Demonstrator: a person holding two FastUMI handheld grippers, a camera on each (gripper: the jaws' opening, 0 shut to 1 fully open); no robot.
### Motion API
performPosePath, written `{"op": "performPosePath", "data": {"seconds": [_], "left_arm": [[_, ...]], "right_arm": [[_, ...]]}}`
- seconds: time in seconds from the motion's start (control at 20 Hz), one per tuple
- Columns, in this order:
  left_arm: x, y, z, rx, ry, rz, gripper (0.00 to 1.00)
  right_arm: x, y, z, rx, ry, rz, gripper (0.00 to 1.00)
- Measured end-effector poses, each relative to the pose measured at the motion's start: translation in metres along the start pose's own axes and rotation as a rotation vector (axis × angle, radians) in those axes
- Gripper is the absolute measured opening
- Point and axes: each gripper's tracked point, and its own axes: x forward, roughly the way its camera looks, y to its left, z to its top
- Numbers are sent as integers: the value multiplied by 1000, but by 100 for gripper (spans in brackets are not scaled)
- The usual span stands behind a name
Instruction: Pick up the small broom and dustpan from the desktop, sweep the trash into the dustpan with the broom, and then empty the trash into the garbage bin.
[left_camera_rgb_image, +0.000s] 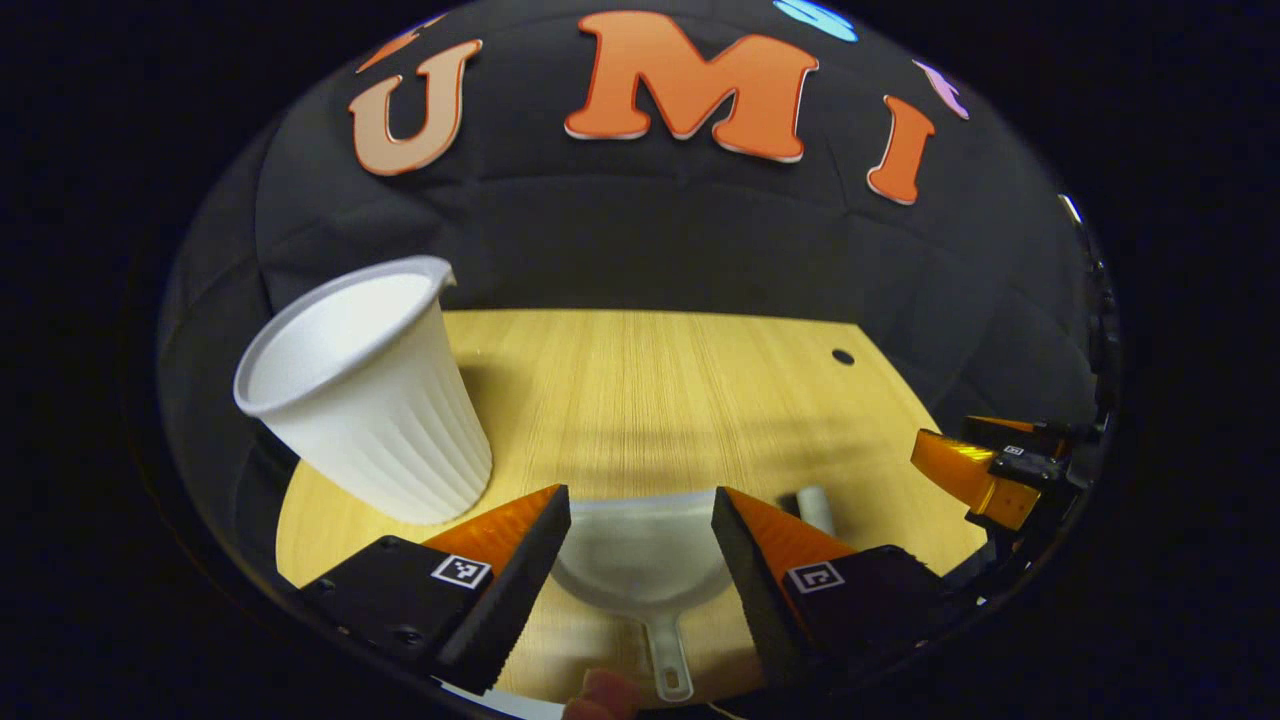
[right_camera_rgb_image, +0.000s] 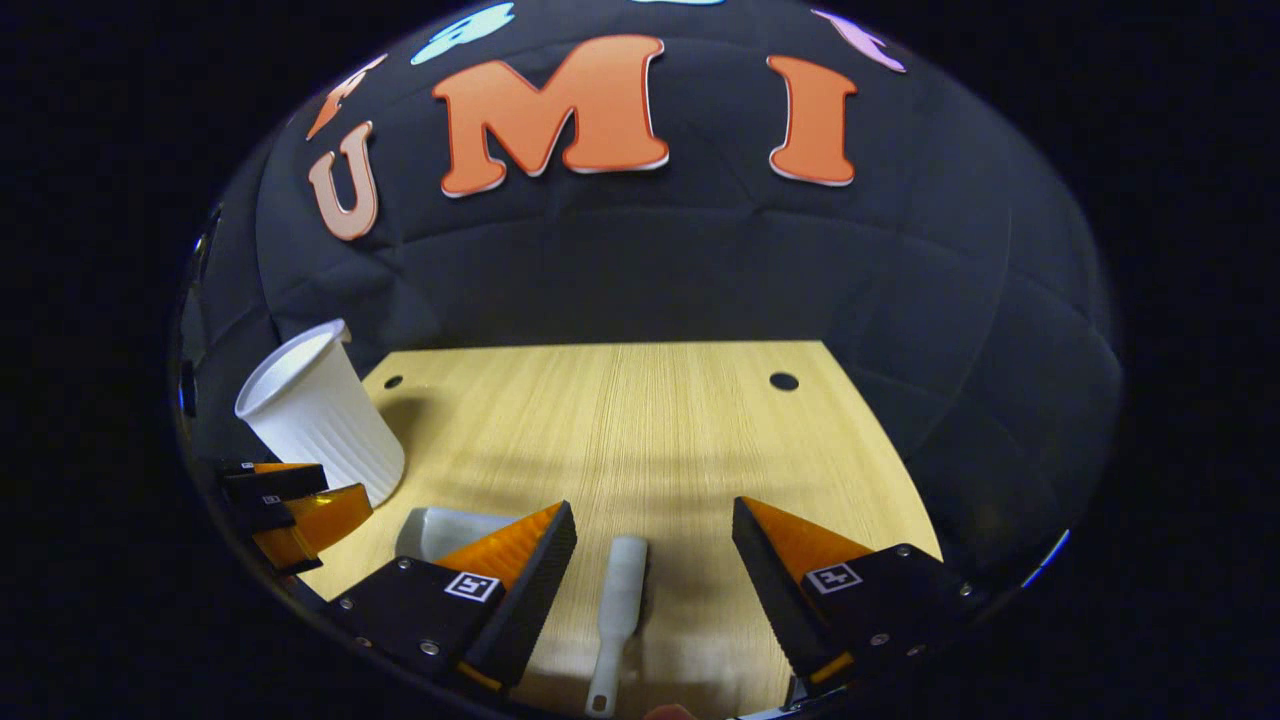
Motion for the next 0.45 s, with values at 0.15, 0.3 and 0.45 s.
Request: {"op": "performPosePath", "data": {"seconds": [0.15,0.3,0.45], "left_arm": [[8,7,22,9,-222,59,92],[-4,21,37,23,-385,65,90],[-32,27,55,52,-569,120,89]], "right_arm": [[-17,-1,43,2,-151,8,95],[-33,-3,74,-9,-284,4,94],[-48,0,108,9,-404,2,94]]}}
